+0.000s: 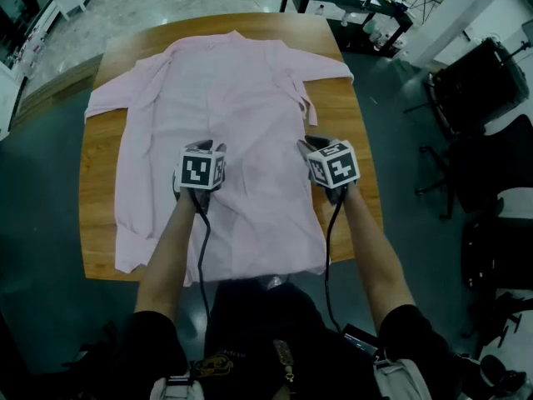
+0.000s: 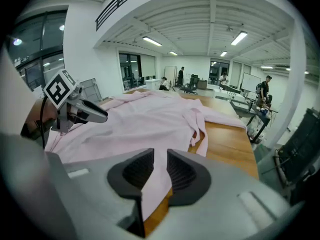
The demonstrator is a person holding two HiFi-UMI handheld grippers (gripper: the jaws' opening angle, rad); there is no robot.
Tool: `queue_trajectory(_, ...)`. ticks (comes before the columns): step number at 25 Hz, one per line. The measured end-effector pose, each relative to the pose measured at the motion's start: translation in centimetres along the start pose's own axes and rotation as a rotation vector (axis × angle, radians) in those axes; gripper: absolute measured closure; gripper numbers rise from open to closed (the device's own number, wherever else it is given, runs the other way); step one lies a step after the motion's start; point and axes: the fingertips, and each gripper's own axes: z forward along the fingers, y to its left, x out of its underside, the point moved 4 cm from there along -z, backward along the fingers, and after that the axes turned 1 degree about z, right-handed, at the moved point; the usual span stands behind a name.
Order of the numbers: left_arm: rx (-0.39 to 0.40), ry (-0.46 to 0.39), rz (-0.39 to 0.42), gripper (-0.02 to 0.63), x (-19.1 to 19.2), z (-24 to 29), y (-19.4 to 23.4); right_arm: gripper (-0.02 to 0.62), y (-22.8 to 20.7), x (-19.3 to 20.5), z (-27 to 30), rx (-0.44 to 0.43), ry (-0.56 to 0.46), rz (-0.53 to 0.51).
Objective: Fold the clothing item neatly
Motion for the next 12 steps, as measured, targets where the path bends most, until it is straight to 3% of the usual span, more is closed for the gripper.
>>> queue_trajectory(12,-0.101,0.051,-0.013,0.477,11.7,-7.9,-7.9,0.514,7.8,10.3,-9.2,-0.088,-0.048,0.002)
